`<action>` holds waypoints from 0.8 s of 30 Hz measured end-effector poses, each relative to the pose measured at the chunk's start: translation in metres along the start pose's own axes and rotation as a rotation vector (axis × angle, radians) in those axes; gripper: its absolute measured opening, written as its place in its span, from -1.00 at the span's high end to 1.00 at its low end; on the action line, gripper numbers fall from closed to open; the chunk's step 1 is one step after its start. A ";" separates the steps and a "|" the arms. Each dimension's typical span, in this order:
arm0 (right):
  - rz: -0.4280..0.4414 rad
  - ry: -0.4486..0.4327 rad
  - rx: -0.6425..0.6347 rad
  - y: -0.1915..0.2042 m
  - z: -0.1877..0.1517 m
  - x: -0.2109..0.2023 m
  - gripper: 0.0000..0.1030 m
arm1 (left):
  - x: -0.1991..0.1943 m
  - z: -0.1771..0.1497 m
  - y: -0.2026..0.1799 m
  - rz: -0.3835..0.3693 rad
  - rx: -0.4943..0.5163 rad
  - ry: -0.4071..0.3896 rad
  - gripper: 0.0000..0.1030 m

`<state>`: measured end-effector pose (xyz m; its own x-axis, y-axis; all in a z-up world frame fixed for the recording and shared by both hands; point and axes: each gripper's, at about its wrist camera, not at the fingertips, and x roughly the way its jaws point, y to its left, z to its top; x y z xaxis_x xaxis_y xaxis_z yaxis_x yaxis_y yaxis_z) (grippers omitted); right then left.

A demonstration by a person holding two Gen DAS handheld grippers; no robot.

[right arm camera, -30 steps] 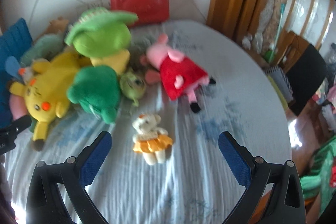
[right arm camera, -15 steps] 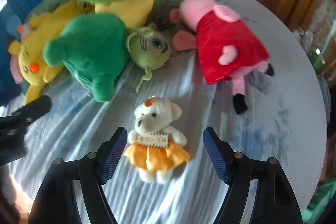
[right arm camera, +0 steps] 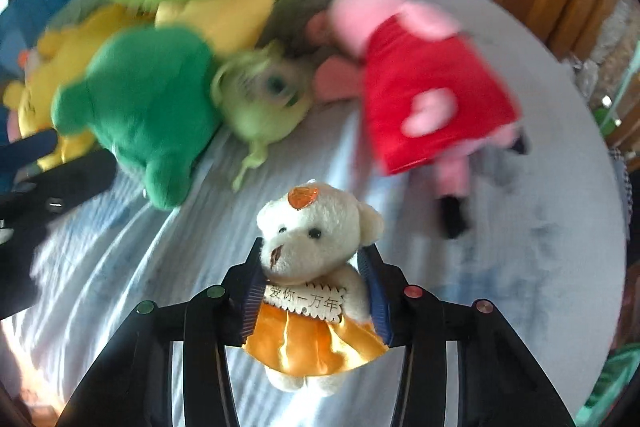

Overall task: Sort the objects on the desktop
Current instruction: 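Grasp the green one-eyed monster with the left tool while the right holds the bear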

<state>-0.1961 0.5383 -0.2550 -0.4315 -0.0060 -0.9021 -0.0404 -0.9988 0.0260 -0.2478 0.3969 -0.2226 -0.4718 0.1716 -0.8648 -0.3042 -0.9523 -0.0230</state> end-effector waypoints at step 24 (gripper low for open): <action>0.093 -0.041 -0.195 -0.138 0.120 0.035 0.14 | 0.132 0.065 -0.049 0.235 -0.304 0.178 -0.64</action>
<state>-0.3136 0.6820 -0.2387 -0.4620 -0.1005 -0.8811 0.1746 -0.9844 0.0208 -0.3490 0.4825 -0.3028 -0.3410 -0.0796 -0.9367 0.0648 -0.9960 0.0611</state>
